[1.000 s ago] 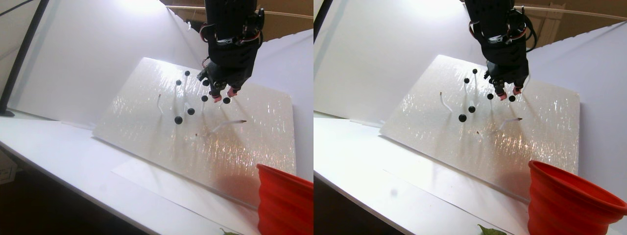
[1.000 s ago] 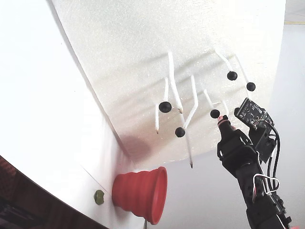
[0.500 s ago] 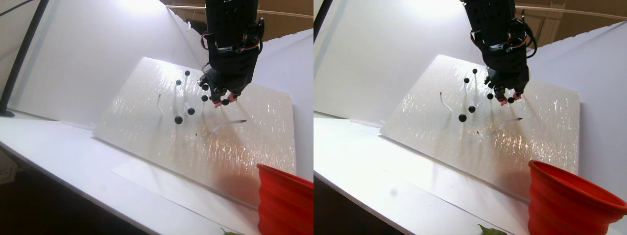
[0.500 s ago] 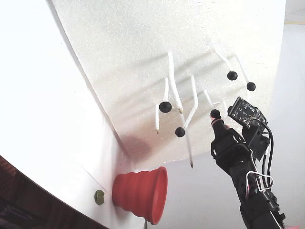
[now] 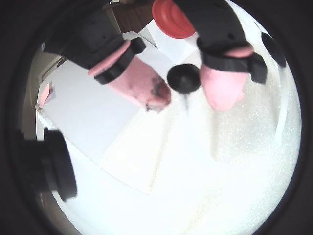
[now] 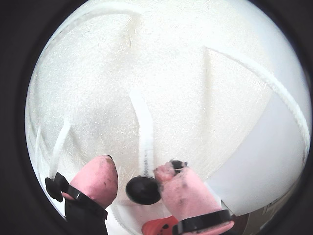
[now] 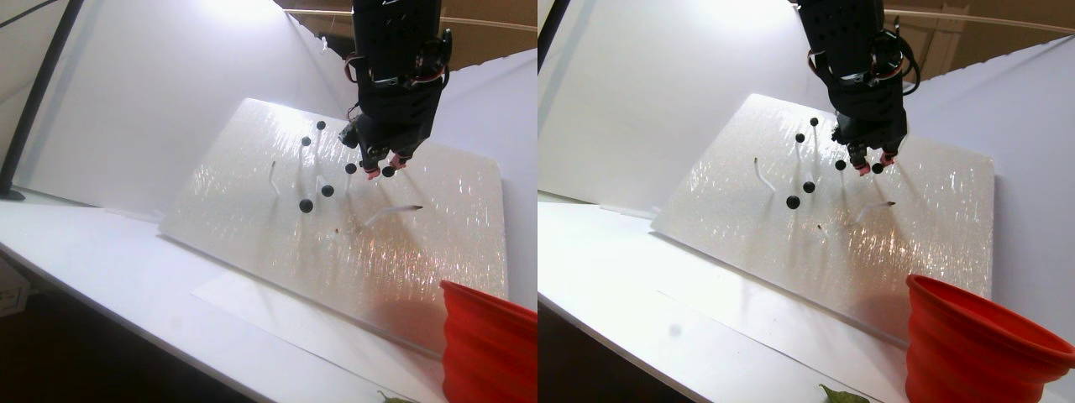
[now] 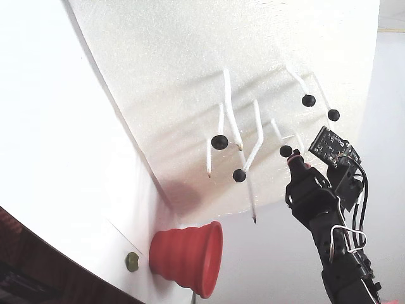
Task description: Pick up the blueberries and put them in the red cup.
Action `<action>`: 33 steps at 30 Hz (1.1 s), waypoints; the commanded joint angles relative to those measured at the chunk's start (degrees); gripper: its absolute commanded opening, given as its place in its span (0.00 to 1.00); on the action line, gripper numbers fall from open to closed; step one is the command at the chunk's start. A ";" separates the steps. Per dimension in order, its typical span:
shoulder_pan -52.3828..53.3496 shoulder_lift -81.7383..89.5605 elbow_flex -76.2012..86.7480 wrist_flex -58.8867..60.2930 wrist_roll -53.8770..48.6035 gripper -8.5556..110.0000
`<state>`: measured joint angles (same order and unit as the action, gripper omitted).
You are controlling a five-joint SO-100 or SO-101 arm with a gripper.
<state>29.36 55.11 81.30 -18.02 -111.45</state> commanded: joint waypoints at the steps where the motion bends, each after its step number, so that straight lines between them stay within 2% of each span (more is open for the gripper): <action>1: 2.99 1.58 -5.54 -0.09 -0.53 0.21; 33: 3.25 1.67 -5.45 -1.05 0.88 0.19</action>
<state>29.44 53.26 81.21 -18.02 -111.01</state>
